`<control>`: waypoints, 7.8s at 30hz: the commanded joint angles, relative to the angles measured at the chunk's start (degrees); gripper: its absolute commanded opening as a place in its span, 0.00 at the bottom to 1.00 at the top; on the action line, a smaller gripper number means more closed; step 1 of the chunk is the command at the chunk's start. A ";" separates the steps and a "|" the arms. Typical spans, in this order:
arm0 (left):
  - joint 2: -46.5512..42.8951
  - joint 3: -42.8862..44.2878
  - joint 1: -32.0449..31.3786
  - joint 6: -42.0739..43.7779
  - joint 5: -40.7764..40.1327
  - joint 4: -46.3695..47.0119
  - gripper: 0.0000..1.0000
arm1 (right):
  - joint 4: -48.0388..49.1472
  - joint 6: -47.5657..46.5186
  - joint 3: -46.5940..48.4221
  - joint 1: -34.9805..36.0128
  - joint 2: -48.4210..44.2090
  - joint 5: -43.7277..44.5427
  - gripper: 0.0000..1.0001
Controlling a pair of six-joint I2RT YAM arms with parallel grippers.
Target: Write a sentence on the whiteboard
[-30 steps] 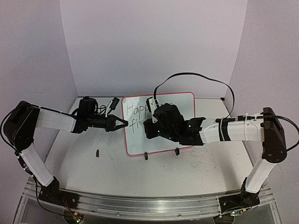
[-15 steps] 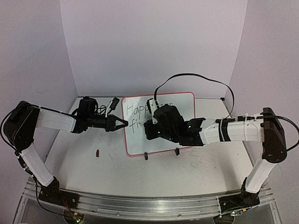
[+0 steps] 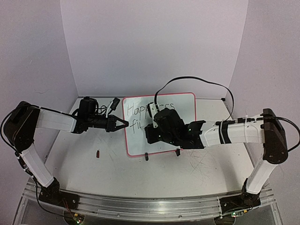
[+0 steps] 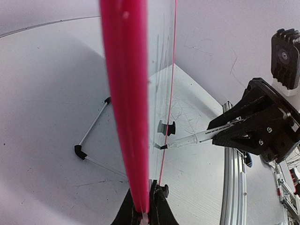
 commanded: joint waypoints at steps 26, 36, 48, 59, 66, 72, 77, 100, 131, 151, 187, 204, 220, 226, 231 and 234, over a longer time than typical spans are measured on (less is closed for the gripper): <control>1.66 1.59 -0.28 2.75 -5.96 -3.33 0.00 | -0.03 -0.85 3.89 -0.75 -0.61 6.81 0.00; 1.81 1.75 -0.32 2.75 -5.88 -3.35 0.00 | -0.82 0.12 2.00 -0.81 -1.50 5.44 0.00; 1.83 1.77 -0.37 2.75 -6.00 -3.41 0.00 | -1.14 2.05 -0.19 -0.23 -1.67 3.48 0.00; 1.96 1.75 -0.37 2.74 -6.01 -3.50 0.00 | -1.44 2.30 0.04 -0.04 -1.94 3.90 0.00; 1.92 1.76 -0.37 2.76 -6.06 -3.59 0.00 | -0.26 1.28 0.48 -0.04 -4.81 3.64 0.00; 1.99 1.84 -0.37 2.76 -6.06 -3.59 0.00 | -0.24 1.54 -0.66 -0.13 -6.05 4.89 0.00; 1.76 1.77 -0.37 2.79 -6.11 -3.68 0.00 | -0.38 2.03 -0.84 -0.46 -5.27 5.26 0.00; 1.80 1.93 -0.37 2.89 -6.14 -3.94 0.00 | -1.74 2.48 0.69 -0.92 -2.64 5.38 0.00; 1.67 2.01 -0.46 3.12 -6.25 -4.11 0.00 | -1.27 1.88 0.97 -0.30 -0.63 2.13 0.00; 1.79 2.12 -0.46 3.19 -6.23 -4.21 0.00 | -2.56 1.90 0.85 -0.46 -1.65 6.77 0.00; 1.78 2.03 -0.46 3.42 -6.32 -4.47 0.00 | -1.69 -0.01 4.08 -2.45 -0.53 5.73 0.00; 1.89 2.12 -0.48 3.42 -6.32 -4.56 0.00 | -2.77 2.82 -1.49 -1.19 -2.66 4.41 0.00; 2.13 2.28 -0.45 3.37 -6.35 -4.73 0.00 | -1.04 1.06 -2.25 -1.30 -8.95 2.18 0.00; 2.41 2.51 -0.46 3.40 -6.25 -4.79 0.00 | 0.02 -1.06 -3.54 -4.09 -9.97 -2.10 0.00; 2.15 2.37 -0.54 3.36 -6.47 -4.82 0.00 | 0.61 -0.69 -3.57 -3.97 -9.16 -2.64 0.00; 1.72 1.83 -0.54 3.42 -6.85 -4.85 0.00 | 1.31 -1.51 -4.20 -3.48 -9.64 -1.90 0.00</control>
